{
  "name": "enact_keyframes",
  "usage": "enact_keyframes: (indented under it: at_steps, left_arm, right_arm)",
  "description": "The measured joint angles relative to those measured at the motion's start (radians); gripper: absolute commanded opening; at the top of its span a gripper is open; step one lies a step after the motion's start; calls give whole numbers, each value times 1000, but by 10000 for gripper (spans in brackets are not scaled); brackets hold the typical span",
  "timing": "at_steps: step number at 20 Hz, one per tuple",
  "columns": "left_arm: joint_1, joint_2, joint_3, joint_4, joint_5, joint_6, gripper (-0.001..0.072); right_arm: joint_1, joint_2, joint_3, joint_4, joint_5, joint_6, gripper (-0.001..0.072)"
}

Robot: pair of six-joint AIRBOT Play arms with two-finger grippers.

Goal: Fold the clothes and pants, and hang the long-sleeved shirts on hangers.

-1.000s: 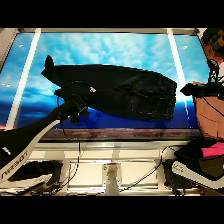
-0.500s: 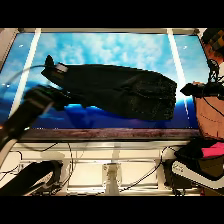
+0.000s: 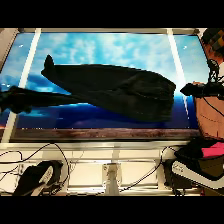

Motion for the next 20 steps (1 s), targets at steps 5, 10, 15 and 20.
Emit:
enact_keyframes:
  at_steps: [5, 10, 15, 20]
  left_arm:
    - [206, -4, -64, -14, -19, 8, 31]
    - [276, -8, -171, -55, -29, 82, 48]
    - [293, -8, -214, -53, -32, 118, 539]
    - [296, -8, -222, 2, -32, 123, 537]
  right_arm:
    - [0, 0, 0, 0, 2, 0, 446]
    - [0, 0, 0, 0, 6, 0, 446]
    - [0, 0, 0, 0, 7, 0, 446]
    - [0, 0, 0, 0, 23, 0, 446]
